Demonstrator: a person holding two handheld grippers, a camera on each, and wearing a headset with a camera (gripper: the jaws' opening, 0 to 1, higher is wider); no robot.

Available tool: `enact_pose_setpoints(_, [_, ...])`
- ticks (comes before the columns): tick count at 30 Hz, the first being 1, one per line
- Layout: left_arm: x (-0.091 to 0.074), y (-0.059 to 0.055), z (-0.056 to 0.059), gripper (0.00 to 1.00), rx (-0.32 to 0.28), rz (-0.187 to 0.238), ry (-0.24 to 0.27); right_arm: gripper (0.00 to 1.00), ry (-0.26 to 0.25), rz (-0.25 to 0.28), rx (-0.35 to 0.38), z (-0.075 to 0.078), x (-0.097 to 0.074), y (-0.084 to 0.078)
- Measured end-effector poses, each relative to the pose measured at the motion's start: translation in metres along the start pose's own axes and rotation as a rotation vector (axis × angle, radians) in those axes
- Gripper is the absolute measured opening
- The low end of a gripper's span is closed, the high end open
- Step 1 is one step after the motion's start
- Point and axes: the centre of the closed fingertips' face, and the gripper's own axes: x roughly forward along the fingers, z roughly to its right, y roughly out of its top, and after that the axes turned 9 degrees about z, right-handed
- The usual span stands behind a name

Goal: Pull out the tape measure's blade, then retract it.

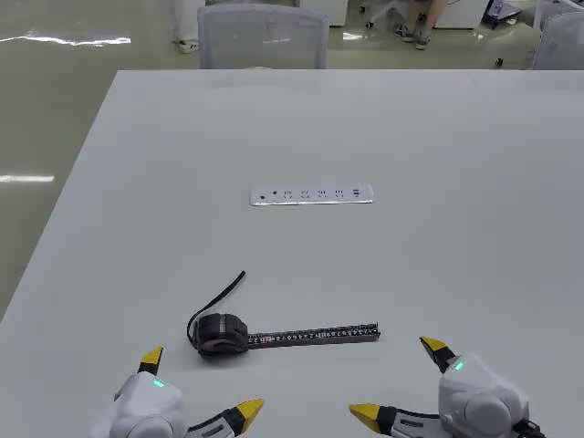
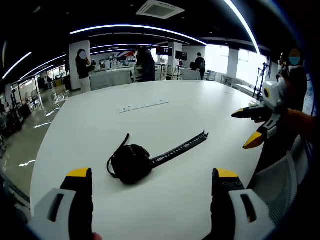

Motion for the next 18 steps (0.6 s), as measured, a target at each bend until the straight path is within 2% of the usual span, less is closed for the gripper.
enact_pose_setpoints(8, [0.0013, 0.0026, -0.0012, 0.99, -0.022, 0.007, 0.021, 0.96, -0.003, 0.025, 0.04, -0.0046, -0.0006, 0.0041])
enact_pose_setpoints(18, [0.0018, 0.0019, -0.0029, 0.99, -0.017, 0.007, 0.05, 0.96, -0.007, 0.023, 0.041, -0.0055, -0.0007, 0.0033])
